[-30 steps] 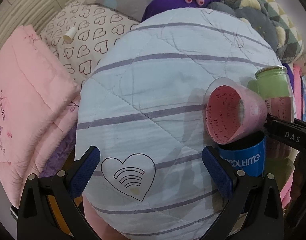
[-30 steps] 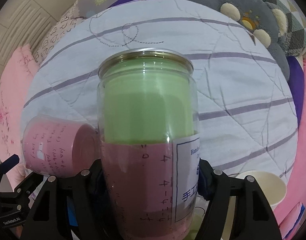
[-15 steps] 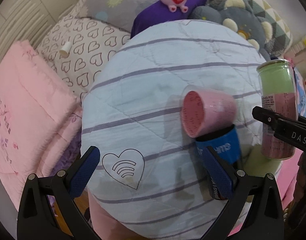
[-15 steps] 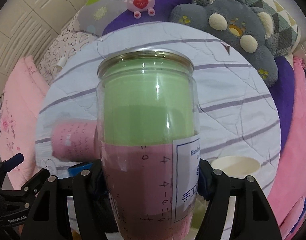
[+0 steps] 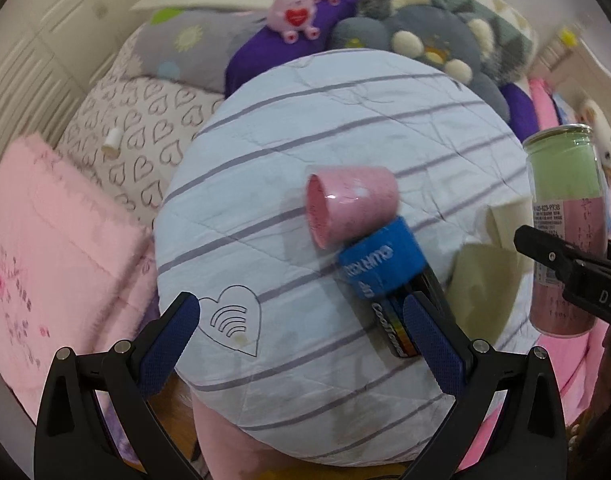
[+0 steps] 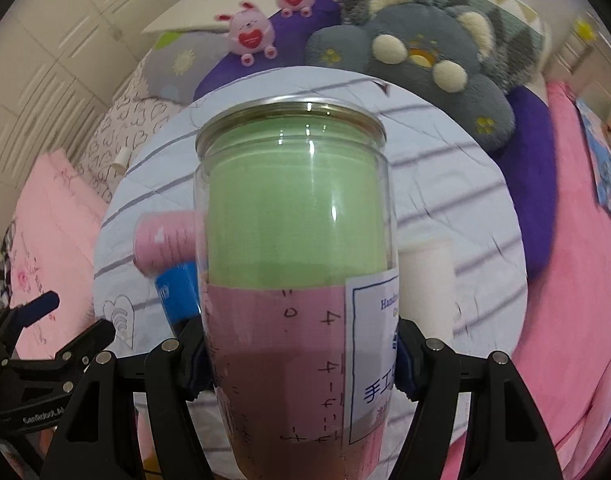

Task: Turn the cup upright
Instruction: 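Lift the jar with the right tool and carry it toward the left tool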

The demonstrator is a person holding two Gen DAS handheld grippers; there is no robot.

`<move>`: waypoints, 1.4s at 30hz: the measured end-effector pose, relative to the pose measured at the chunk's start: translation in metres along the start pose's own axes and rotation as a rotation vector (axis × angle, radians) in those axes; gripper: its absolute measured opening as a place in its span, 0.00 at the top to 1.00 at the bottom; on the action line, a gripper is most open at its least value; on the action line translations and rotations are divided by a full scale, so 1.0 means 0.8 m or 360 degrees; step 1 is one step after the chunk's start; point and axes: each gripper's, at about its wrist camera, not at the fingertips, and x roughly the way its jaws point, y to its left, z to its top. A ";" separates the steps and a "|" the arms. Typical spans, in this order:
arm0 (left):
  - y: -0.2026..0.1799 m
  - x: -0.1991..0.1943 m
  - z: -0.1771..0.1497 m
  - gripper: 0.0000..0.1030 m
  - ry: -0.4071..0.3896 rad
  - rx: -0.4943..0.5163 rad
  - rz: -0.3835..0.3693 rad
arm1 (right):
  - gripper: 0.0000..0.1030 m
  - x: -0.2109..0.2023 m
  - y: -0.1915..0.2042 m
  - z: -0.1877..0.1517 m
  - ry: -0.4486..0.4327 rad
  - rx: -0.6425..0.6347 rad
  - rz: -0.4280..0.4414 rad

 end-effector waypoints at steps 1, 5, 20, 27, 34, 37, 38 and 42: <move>-0.006 -0.002 -0.004 0.00 -0.0017 0.0029 0.0004 | 0.32 -0.003 -0.004 -0.007 -0.0018 0.0024 -0.0004; -0.025 -0.006 -0.023 0.00 -0.0094 0.0141 -0.0011 | 0.32 -0.014 -0.019 -0.043 -0.0103 0.0112 -0.0006; -0.048 0.009 -0.124 0.00 -0.0332 0.0319 0.0029 | 0.32 0.003 -0.037 -0.177 -0.0310 0.0285 0.0037; -0.046 0.039 -0.167 0.00 -0.0360 0.0336 0.0079 | 0.32 0.028 -0.013 -0.227 -0.0316 0.0211 0.0132; -0.024 0.030 -0.197 0.00 -0.0421 0.0360 0.0086 | 0.32 0.046 0.015 -0.241 -0.0301 0.0212 0.0148; -0.013 0.027 -0.198 0.00 -0.0432 0.0390 0.0056 | 0.32 0.047 0.032 -0.238 -0.0294 0.0235 0.0142; -0.009 0.026 -0.198 0.00 -0.0435 0.0397 0.0054 | 0.32 0.049 0.037 -0.239 -0.0290 0.0235 0.0137; 0.005 0.028 -0.193 0.00 -0.0439 0.0446 0.0067 | 0.31 0.060 0.055 -0.231 -0.0251 0.0308 0.0178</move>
